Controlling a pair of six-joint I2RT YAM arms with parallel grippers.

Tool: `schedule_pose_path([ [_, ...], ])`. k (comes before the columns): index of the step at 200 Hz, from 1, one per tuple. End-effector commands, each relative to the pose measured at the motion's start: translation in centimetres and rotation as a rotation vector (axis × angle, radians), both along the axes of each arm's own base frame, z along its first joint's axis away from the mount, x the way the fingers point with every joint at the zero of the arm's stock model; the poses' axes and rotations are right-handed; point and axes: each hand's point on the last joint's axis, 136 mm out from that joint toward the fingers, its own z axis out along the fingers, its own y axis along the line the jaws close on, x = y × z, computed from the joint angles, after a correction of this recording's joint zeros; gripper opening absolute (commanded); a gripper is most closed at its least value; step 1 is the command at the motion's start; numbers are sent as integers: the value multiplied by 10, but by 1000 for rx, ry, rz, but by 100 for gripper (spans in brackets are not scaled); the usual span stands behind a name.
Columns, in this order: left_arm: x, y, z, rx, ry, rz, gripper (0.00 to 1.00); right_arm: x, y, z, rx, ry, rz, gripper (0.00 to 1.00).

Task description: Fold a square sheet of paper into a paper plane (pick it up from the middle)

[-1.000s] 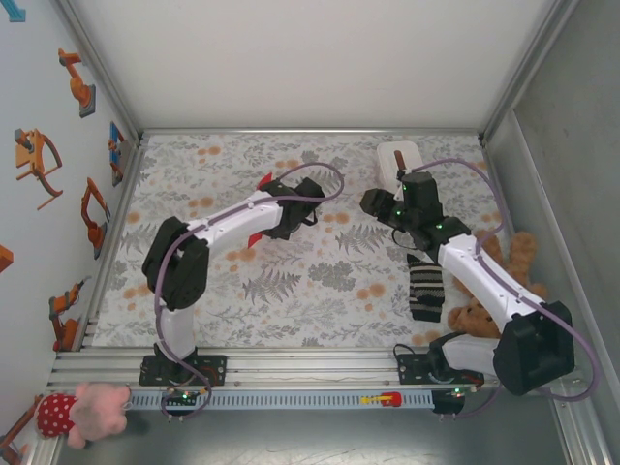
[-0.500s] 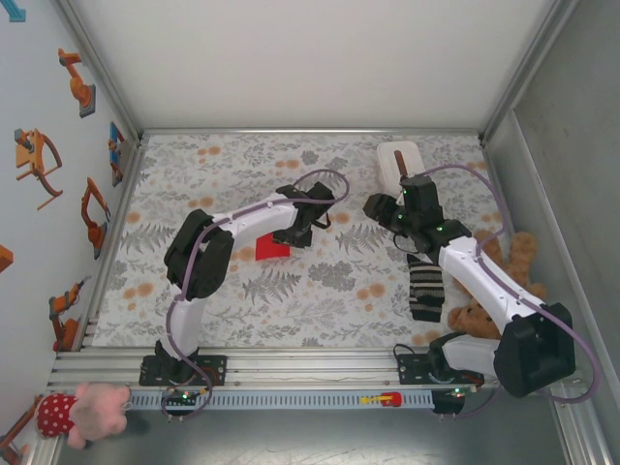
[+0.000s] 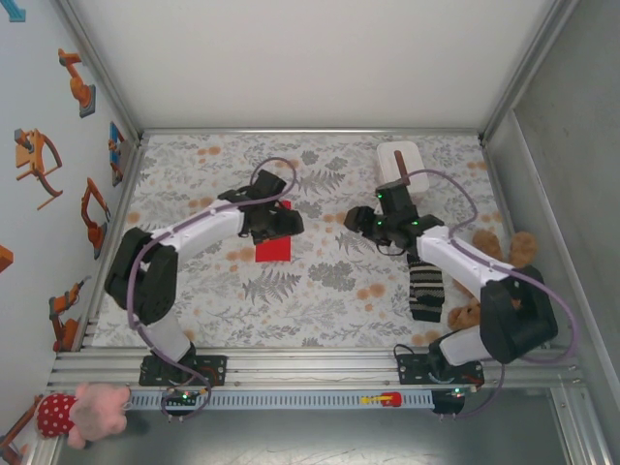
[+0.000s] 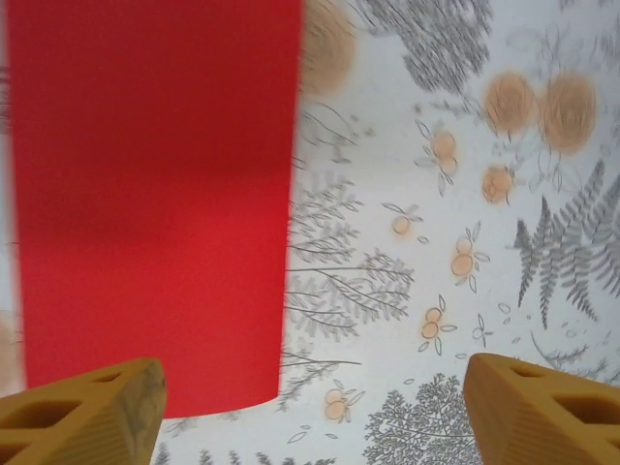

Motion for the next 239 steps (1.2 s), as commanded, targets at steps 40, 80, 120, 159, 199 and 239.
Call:
schedule_pose_path([
  [40, -3, 81, 13, -69, -69, 269, 98, -3, 121, -22, 65, 37, 252, 42],
  [80, -11, 112, 12, -89, -87, 374, 96, -1, 172, -46, 70, 80, 334, 36],
  [120, -14, 116, 10, -145, -68, 409, 96, 10, 191, -69, 60, 122, 357, 35],
  [159, -14, 115, 8, -126, -61, 373, 96, 10, 192, -90, 24, 161, 372, 34],
  [199, -14, 107, 3, -139, -34, 336, 96, 0, 166, -113, -60, 208, 354, 34],
  [239, -13, 90, 2, -198, -18, 279, 98, -22, 113, -121, -116, 244, 328, 32],
])
